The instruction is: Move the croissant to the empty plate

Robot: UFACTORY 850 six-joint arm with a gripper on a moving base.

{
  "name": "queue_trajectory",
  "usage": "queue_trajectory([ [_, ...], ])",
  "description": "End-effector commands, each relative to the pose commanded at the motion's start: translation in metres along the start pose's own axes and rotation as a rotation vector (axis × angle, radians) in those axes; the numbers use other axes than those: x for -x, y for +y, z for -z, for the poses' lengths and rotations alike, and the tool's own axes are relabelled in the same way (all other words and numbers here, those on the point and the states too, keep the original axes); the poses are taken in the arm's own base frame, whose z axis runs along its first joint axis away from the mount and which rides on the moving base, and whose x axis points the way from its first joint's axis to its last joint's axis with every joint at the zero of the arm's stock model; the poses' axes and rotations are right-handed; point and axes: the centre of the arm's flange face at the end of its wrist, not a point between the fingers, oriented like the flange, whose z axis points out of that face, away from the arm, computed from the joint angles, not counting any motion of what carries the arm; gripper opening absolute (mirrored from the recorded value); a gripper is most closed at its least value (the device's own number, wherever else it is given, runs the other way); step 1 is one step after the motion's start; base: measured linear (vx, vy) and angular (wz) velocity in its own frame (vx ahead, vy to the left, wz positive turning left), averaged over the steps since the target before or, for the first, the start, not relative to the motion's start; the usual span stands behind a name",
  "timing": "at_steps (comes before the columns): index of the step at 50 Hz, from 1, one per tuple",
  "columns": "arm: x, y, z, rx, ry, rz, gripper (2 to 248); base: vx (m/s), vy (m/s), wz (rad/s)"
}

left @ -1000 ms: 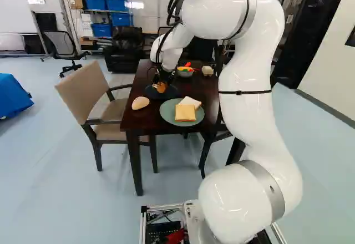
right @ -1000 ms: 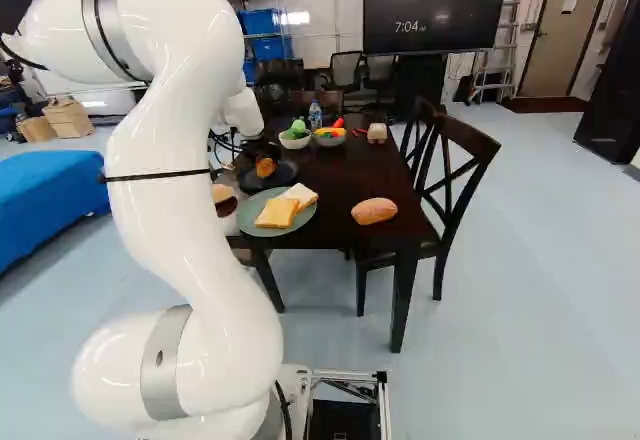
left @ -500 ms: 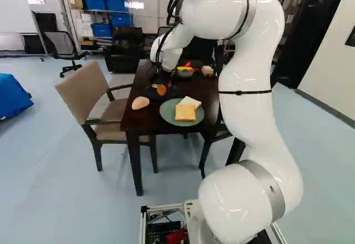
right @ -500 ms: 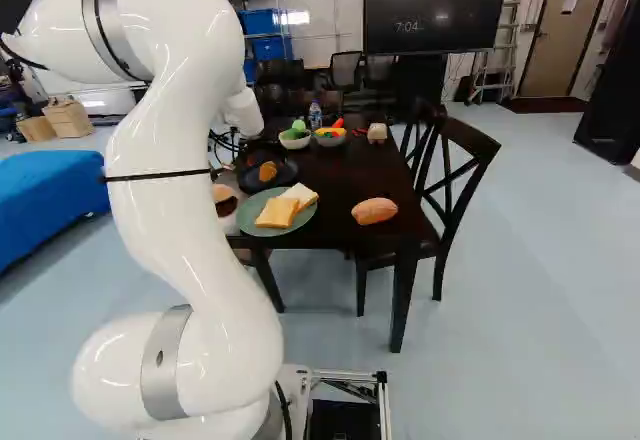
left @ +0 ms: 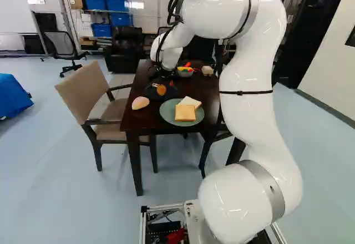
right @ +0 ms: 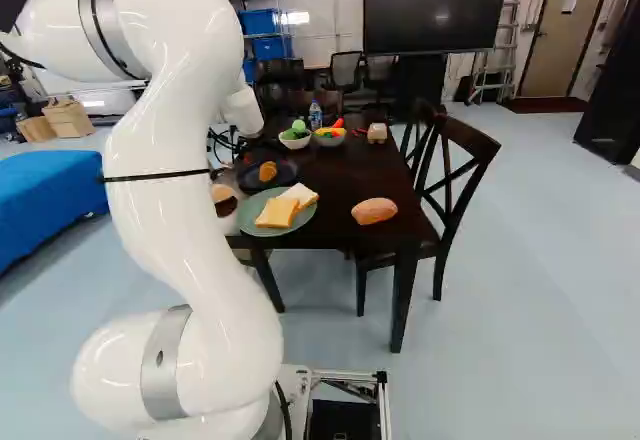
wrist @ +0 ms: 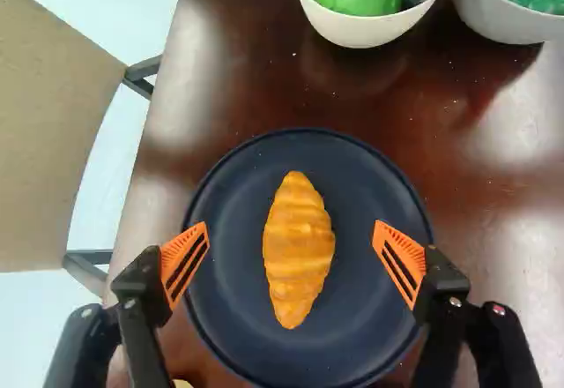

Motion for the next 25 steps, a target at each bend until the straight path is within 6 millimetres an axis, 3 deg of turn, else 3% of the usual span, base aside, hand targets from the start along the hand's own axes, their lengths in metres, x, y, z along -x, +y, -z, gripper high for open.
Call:
queue_trajectory([
  [10,-0.004,0.0,0.013,-0.002,0.017,-0.001,247,0.0,0.0,0.0],
  [25,0.003,0.016,0.045,0.011,0.023,-0.021,247,0.0,0.0,0.0],
])
